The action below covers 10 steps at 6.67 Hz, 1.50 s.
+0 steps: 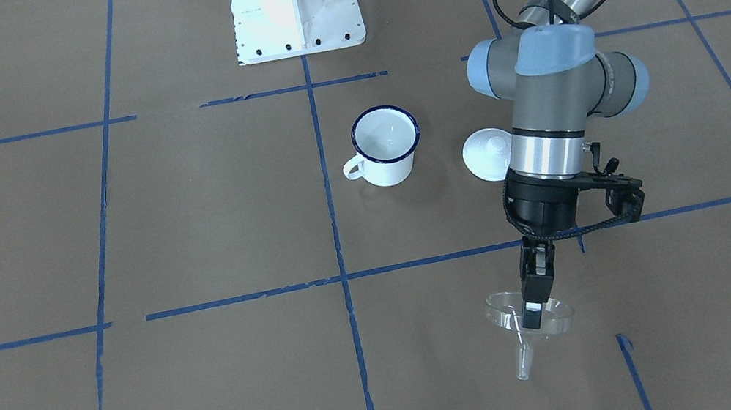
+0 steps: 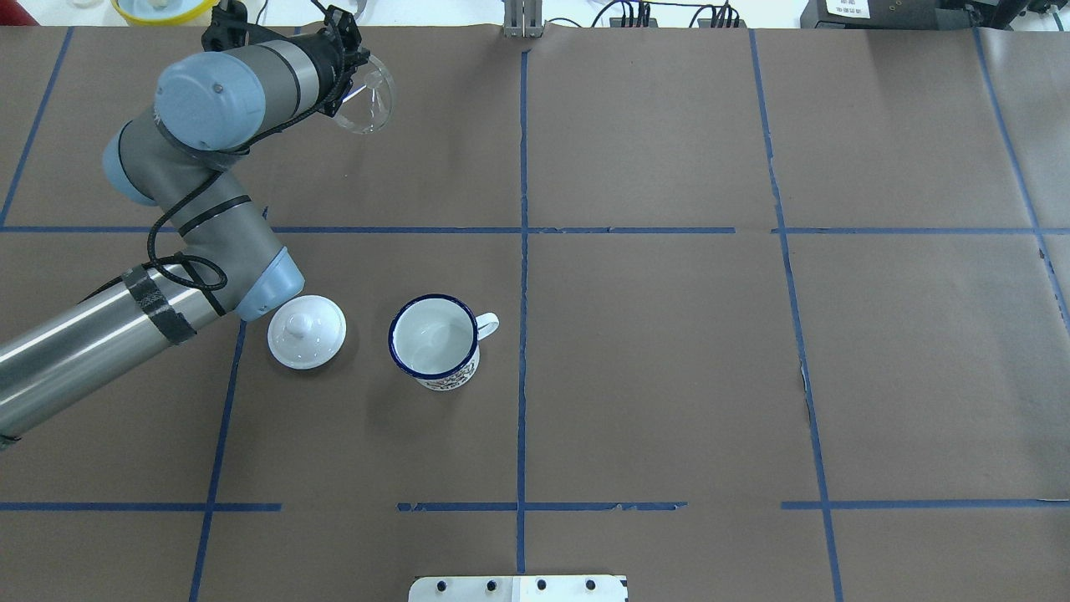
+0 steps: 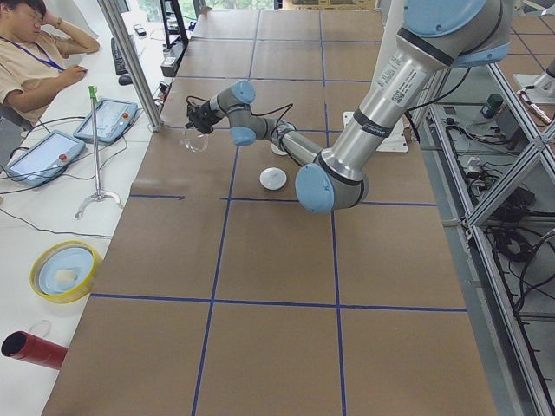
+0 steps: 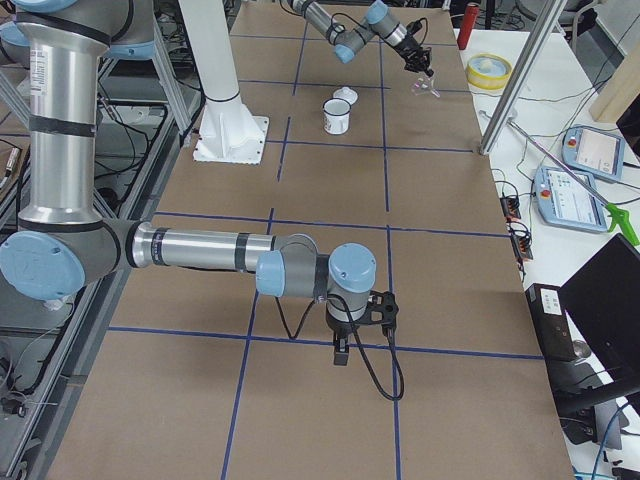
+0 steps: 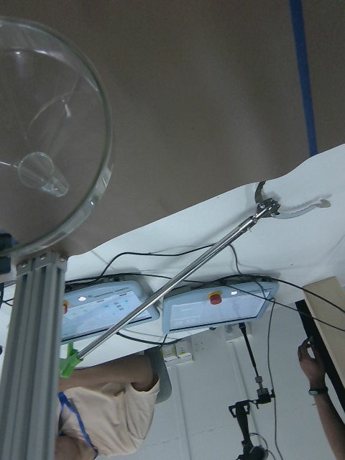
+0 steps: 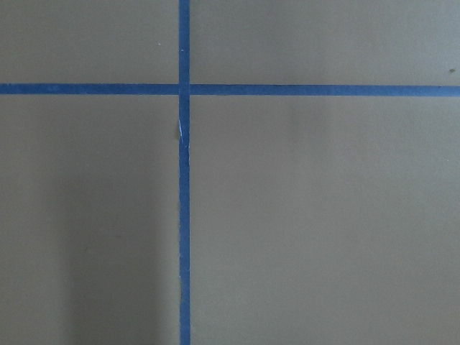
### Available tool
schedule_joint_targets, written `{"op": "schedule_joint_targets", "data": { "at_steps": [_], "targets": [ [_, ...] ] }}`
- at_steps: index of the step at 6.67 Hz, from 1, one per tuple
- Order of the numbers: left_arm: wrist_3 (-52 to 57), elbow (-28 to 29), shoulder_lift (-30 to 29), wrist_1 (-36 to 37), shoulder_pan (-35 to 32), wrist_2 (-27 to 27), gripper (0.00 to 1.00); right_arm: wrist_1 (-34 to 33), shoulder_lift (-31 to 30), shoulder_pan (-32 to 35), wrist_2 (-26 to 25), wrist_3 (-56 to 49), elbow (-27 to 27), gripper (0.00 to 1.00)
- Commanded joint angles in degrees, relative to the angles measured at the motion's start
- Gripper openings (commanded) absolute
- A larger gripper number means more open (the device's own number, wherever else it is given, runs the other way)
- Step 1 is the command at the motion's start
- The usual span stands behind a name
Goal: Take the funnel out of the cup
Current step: 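Set the funnel down farther from the robot and open the left gripper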
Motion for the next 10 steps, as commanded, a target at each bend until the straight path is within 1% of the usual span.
{"op": "schedule_joint_targets", "data": {
  "at_steps": [1,2,3,4,5,6,7,8,9,10],
  "targets": [
    [0.6,7.6,0.0,-4.6,1.2,0.4,0.0,0.0,0.0,0.0,0.0,0.0,0.0,1.0],
    [0.9,9.1,0.1,-6.5,1.9,0.4,0.0,0.0,0.0,0.0,0.0,0.0,0.0,1.0],
    [1.0,9.1,0.0,-6.7,1.9,0.5,0.0,0.0,0.0,0.0,0.0,0.0,0.0,1.0],
    [1.2,9.1,0.0,-6.7,1.9,1.0,0.13,0.0,0.0,0.0,0.0,0.0,0.0,1.0],
    [2.8,8.9,0.0,-6.7,1.8,1.6,0.54,0.0,0.0,0.0,0.0,0.0,0.0,1.0],
    [6.6,7.5,0.0,-6.7,1.3,1.5,1.0,0.0,0.0,0.0,0.0,0.0,0.0,1.0],
    [13.0,2.8,0.3,-6.0,0.2,0.8,1.0,0.0,0.0,0.0,0.0,0.0,0.0,1.0],
    [14.4,-1.7,2.4,-5.3,-0.7,-3.0,1.0,0.0,0.0,0.0,0.0,0.0,0.0,1.0],
    [17.1,-7.0,4.9,-2.5,-2.1,-8.5,1.0,0.0,0.0,0.0,0.0,0.0,0.0,1.0],
    [18.3,-10.7,5.8,2.2,-2.1,-8.8,1.0,0.0,0.0,0.0,0.0,0.0,0.0,1.0]
  ]
}}
